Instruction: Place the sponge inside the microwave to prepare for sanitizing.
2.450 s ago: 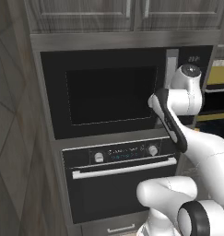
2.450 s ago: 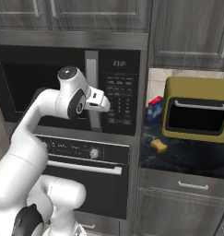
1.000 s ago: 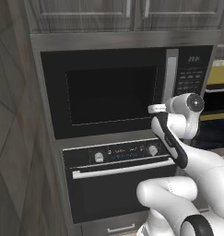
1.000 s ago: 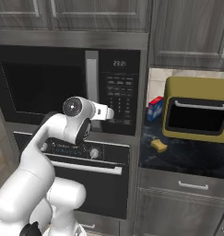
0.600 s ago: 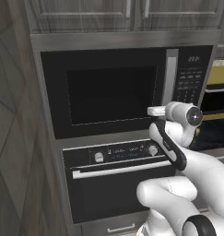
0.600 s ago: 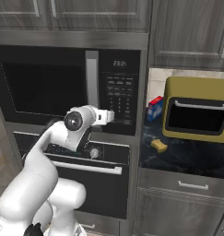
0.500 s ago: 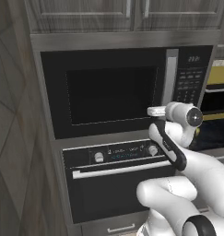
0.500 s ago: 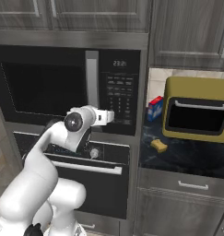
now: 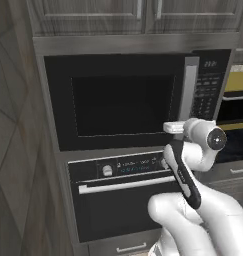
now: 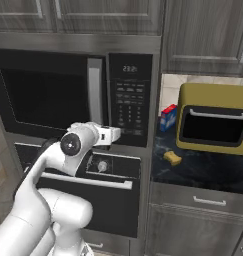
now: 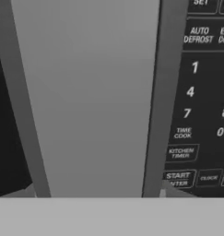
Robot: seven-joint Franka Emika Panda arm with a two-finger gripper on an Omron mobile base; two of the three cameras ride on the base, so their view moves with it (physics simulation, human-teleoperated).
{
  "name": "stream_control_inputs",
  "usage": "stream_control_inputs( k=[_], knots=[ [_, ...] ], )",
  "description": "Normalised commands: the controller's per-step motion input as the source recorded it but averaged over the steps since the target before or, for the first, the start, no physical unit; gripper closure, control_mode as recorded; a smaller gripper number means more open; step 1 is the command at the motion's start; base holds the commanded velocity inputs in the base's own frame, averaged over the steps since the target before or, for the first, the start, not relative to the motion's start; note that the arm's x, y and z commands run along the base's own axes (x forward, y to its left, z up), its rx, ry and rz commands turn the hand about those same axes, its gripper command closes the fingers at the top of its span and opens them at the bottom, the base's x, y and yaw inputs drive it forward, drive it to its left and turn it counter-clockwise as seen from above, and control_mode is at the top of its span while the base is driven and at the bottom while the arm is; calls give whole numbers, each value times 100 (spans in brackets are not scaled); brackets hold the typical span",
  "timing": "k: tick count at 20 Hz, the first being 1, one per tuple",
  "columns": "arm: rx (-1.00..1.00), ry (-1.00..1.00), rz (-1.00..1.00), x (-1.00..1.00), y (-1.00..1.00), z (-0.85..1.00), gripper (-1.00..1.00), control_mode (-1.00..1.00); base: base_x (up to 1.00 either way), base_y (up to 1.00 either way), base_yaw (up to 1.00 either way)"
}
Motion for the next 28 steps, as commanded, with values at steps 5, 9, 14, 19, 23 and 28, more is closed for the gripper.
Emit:
stream_control_inputs(
  k=[5,9,14,19,23,28],
  knots=[
    [0,-4,-11,-100,15,0,100,-100,0,0,0],
    [-9,0,-19,-98,40,-27,100,-100,0,0,0],
    [-13,-1,-19,-100,53,-39,100,-100,0,0,0],
    [-16,-15,-15,-95,88,-55,100,-100,0,0,0],
    [-20,-22,-15,-96,95,-81,100,-100,0,0,0],
    [-24,-29,-12,-81,100,-72,100,-100,0,0,0]
  ],
)
